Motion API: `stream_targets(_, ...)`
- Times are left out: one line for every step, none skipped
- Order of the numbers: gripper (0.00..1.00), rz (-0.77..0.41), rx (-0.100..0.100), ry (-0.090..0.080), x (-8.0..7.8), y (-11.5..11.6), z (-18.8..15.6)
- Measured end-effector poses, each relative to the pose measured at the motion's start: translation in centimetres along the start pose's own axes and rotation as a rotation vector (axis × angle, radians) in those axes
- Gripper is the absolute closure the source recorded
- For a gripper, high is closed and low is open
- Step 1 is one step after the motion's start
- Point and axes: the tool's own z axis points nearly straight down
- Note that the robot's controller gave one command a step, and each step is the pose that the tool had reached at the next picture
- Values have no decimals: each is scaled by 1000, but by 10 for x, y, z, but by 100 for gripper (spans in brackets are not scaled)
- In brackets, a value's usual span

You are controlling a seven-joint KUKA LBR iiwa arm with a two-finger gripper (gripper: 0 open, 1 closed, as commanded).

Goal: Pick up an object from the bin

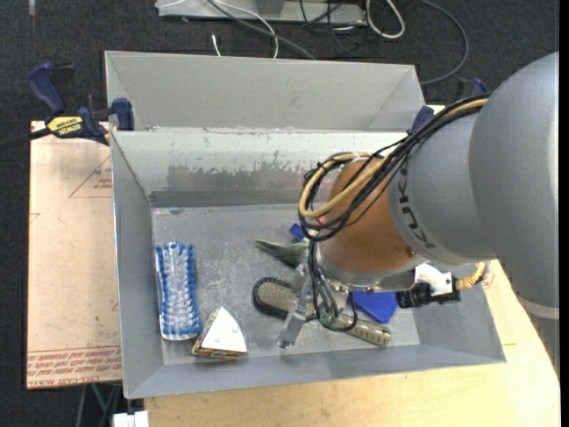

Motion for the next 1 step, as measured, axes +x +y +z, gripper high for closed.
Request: stream_targets(0, -5, -9, -23, -11, -2, 27)
